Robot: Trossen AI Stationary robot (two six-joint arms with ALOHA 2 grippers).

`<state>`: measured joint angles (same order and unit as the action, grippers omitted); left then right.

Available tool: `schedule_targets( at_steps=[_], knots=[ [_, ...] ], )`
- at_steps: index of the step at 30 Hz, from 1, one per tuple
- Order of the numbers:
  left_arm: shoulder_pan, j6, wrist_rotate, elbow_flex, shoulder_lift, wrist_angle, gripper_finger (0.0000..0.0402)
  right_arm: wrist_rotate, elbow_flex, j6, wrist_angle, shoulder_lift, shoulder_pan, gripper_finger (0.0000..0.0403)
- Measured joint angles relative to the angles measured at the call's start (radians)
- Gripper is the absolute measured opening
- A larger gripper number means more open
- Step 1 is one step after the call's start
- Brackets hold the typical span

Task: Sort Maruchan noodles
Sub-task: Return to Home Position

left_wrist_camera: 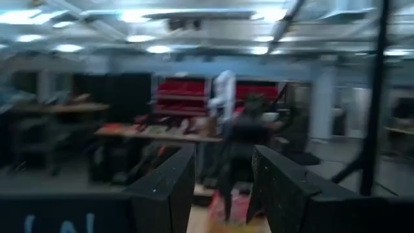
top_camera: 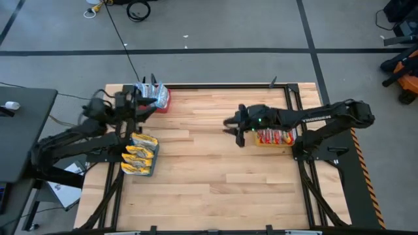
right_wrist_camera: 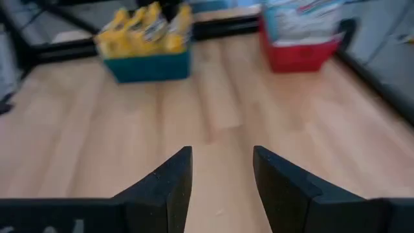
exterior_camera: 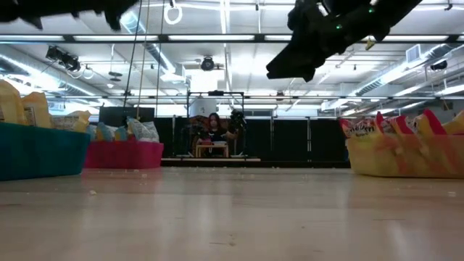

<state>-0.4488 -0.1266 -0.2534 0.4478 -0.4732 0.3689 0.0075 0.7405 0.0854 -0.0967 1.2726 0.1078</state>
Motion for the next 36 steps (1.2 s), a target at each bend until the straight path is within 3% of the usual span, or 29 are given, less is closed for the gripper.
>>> schedule_targets(
  at_steps=[3, 6, 9, 14, 19, 25, 28, 33, 36],
  knots=[
    [0.0, -0.019, 0.066, -0.078, 0.02, 0.01, 0.0148, -0.024, 0.018, -0.049, 0.019, -0.006, 0.062, 0.0157],
    [0.009, -0.02, 0.1, -0.085, 0.068, -0.116, 0.0122, -0.124, 0.022, -0.16, 0.036, -0.043, 0.13, 0.0134],
    [0.052, -0.01, 0.14, -0.085, 0.134, -0.256, 0.0081, -0.206, 0.023, -0.25, 0.06, -0.087, 0.2, 0.0106],
    [0.152, 0.067, 0.222, -0.087, 0.282, -0.413, 0.0011, -0.281, 0.007, -0.258, 0.025, -0.118, 0.319, 0.0053],
    [0.207, 0.112, 0.247, -0.155, 0.408, -0.379, 0.0015, -0.408, -0.028, -0.243, -0.023, -0.126, 0.356, 0.0007],
    [0.238, 0.06, 0.403, -0.267, 0.471, -0.377, 0.0007, -0.477, -0.154, -0.216, -0.178, -0.208, 0.322, 0.0021],
    [0.256, 0.064, 0.451, -0.306, 0.458, -0.376, 0.0007, -0.476, -0.252, -0.164, -0.175, -0.322, 0.334, 0.0017],
    [0.297, 0.071, 0.455, -0.327, 0.461, -0.374, 0.0012, -0.479, -0.409, -0.072, -0.177, -0.639, 0.361, 0.0006],
    [0.316, 0.107, 0.43, -0.327, 0.462, -0.372, 0.0011, -0.385, -0.485, -0.005, -0.105, -0.844, 0.377, 0.0013]
  ],
)
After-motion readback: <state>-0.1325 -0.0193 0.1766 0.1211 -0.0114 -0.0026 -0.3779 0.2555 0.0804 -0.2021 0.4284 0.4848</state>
